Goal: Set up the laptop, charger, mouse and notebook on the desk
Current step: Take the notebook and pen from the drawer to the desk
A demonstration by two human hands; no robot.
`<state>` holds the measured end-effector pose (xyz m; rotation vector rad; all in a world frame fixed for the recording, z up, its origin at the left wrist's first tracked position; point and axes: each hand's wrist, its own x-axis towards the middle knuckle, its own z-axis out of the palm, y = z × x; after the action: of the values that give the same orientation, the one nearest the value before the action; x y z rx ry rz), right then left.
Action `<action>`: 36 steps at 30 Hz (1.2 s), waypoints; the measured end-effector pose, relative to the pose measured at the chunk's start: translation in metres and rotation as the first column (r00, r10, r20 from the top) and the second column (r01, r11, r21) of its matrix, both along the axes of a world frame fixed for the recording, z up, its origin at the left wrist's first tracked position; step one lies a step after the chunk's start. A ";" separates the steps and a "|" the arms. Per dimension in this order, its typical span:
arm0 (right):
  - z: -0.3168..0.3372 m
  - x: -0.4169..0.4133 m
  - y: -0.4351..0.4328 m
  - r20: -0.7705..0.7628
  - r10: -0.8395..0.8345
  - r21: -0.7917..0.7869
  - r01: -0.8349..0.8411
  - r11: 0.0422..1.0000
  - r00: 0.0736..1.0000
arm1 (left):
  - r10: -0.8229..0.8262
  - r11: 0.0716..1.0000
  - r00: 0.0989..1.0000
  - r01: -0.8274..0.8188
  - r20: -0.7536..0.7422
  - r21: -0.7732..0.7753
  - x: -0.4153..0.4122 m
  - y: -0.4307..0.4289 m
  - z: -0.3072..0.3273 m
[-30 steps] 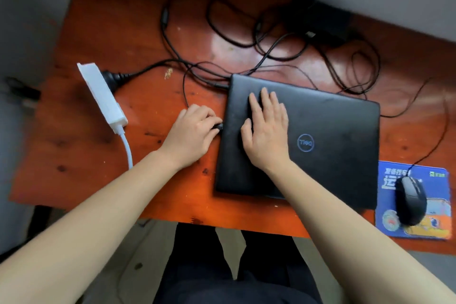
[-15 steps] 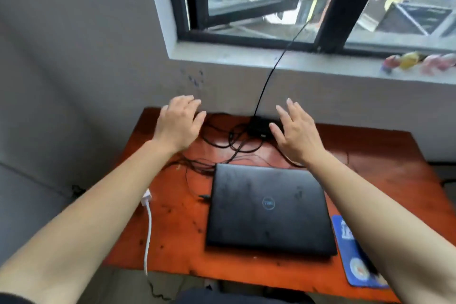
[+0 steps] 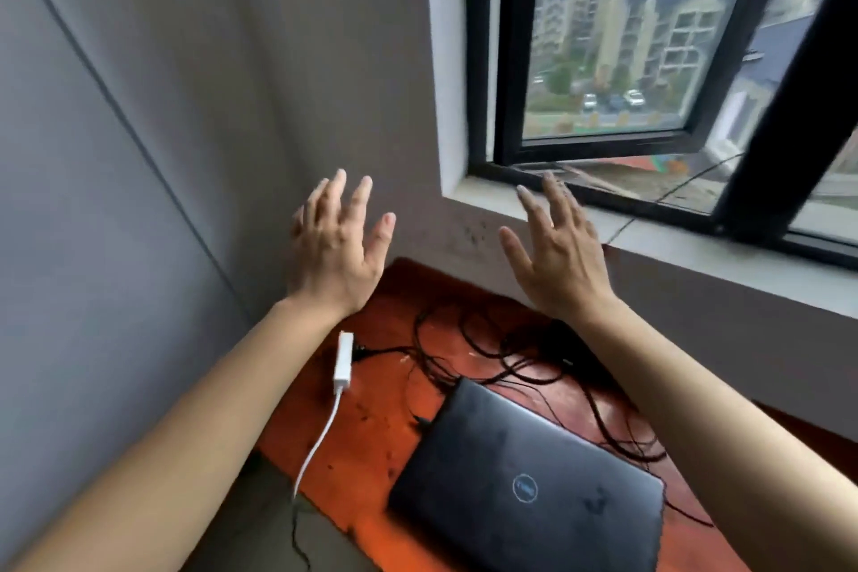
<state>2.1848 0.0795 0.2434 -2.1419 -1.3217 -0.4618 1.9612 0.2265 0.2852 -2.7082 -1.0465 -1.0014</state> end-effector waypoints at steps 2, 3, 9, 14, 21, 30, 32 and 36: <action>-0.013 -0.029 0.022 -0.018 0.104 -0.037 -0.105 0.994 0.994 | 0.121 0.993 0.990 -0.122 -0.076 0.000 -0.041 -0.011 -0.010; -0.018 -0.045 0.032 -0.025 0.154 -0.051 -0.155 0.987 0.988 | 0.175 0.984 0.978 -0.175 -0.112 0.004 -0.062 -0.015 -0.014; -0.014 -0.178 0.090 -0.071 0.479 -0.058 -0.483 0.874 0.875 | 0.500 0.862 0.840 -0.506 -0.212 0.028 -0.223 -0.042 -0.002; 0.009 -0.326 0.105 -0.045 0.717 -0.051 -0.719 0.694 0.695 | 0.745 0.659 0.649 -0.752 -0.152 0.022 -0.373 -0.101 0.007; 0.006 -0.535 0.076 -0.033 0.894 -0.155 -0.886 0.437 0.447 | 0.905 0.389 0.391 -0.920 -0.170 -0.046 -0.559 -0.208 -0.010; -0.012 -0.791 0.024 -0.056 0.969 -0.182 -0.957 0.226 0.240 | 0.958 0.197 0.204 -0.979 -0.201 -0.055 -0.791 -0.313 -0.022; -0.013 -0.853 0.014 -0.066 0.977 -0.183 -0.965 0.186 0.201 | 0.974 0.131 0.144 -0.988 -0.177 -0.082 -0.845 -0.338 -0.023; -0.015 -0.948 0.001 -0.046 0.991 -0.169 -0.979 0.117 0.127 | 0.986 0.043 0.055 -0.996 -0.157 -0.083 -0.925 -0.374 -0.026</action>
<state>1.2372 0.0803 0.2283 -0.7860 -2.5180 0.1870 1.0360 -0.1474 0.2589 -1.1677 -2.4735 -0.4428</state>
